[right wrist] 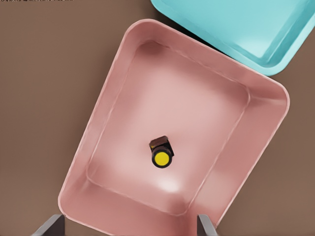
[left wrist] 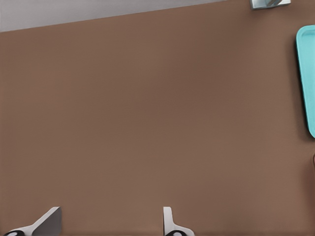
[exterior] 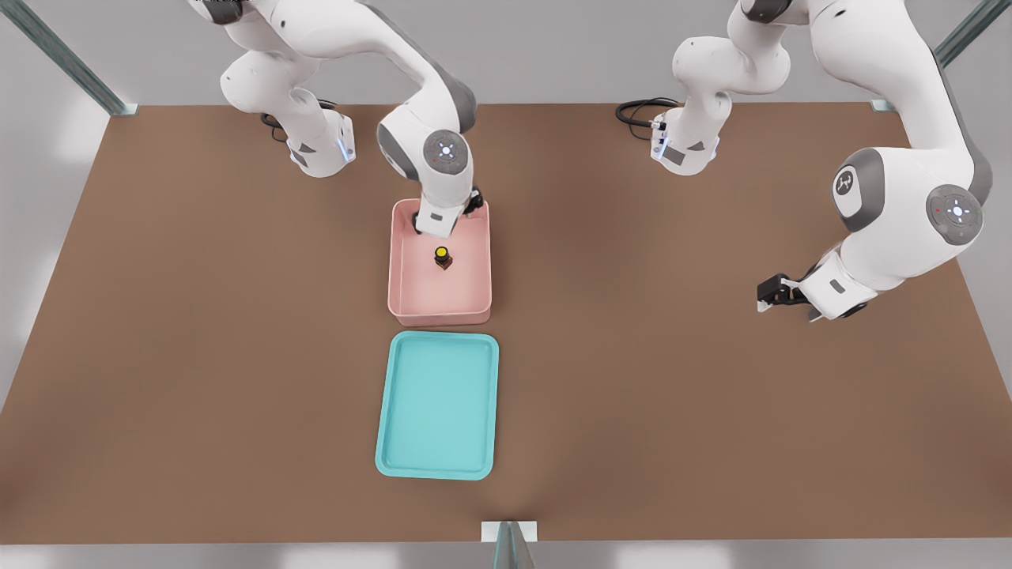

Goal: The left arm remains still, and the right arm places the button from the box into the tray

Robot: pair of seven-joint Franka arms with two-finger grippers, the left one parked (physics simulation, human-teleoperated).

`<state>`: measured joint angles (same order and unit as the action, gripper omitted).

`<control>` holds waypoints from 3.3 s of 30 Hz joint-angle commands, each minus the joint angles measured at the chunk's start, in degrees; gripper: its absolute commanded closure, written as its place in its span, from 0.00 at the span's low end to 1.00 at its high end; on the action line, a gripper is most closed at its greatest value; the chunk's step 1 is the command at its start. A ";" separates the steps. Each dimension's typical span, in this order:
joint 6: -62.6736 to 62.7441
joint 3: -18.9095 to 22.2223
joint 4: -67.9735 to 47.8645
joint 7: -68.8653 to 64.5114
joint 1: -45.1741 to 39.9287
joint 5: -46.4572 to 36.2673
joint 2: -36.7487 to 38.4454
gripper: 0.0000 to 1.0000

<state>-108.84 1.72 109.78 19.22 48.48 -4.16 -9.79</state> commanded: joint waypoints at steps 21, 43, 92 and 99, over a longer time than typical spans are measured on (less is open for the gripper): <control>-29.06 -1.01 12.30 25.61 0.48 2.49 -4.44 0.00; -37.68 -1.01 23.64 22.00 -0.14 1.87 -4.27 0.00; -14.48 0.04 8.61 10.84 -7.70 0.47 0.48 0.56; 3.28 -0.14 -24.70 -1.29 -14.99 0.47 -16.22 0.56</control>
<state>-117.64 1.55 89.05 32.72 34.05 -3.97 -23.72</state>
